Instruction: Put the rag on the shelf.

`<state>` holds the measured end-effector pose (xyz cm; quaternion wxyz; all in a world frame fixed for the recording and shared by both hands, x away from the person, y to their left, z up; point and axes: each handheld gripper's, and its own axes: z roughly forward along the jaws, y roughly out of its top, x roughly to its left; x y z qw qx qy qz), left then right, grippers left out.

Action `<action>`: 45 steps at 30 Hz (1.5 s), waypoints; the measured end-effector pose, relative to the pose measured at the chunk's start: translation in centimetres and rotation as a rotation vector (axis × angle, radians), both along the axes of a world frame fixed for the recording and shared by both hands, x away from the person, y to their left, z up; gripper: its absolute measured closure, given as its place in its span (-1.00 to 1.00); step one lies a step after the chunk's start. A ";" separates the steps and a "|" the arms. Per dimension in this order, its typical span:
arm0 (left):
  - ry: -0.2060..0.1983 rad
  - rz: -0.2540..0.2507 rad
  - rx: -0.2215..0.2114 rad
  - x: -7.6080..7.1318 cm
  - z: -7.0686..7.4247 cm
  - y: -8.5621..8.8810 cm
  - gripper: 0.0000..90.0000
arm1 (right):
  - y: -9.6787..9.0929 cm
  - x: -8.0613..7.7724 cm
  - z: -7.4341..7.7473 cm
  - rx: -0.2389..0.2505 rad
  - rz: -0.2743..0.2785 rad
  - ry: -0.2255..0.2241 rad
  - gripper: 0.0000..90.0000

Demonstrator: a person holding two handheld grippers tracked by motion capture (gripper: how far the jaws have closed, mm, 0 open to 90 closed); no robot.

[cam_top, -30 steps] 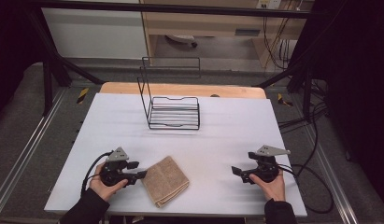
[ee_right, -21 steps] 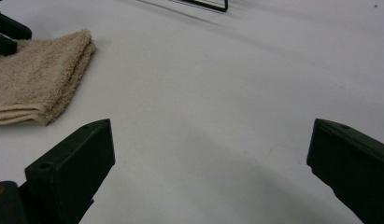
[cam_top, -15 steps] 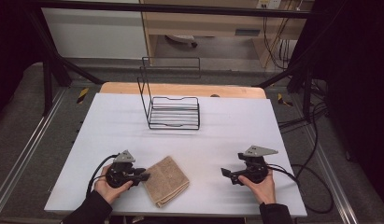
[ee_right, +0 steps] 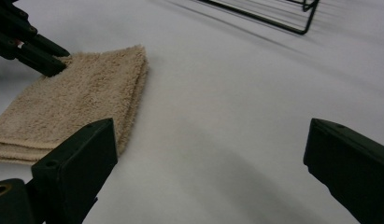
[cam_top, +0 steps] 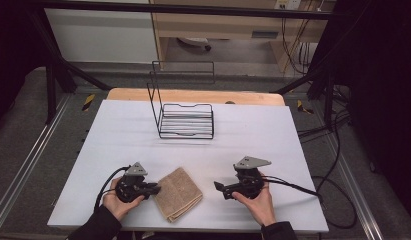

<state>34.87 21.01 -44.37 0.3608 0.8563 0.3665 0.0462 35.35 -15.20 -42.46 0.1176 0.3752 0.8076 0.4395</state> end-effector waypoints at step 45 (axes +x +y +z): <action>-0.008 0.001 0.004 -0.1 0.2 0.0 0.87 | 7.1 -1.2 -2.6 0.010 0.078 0.224 0.88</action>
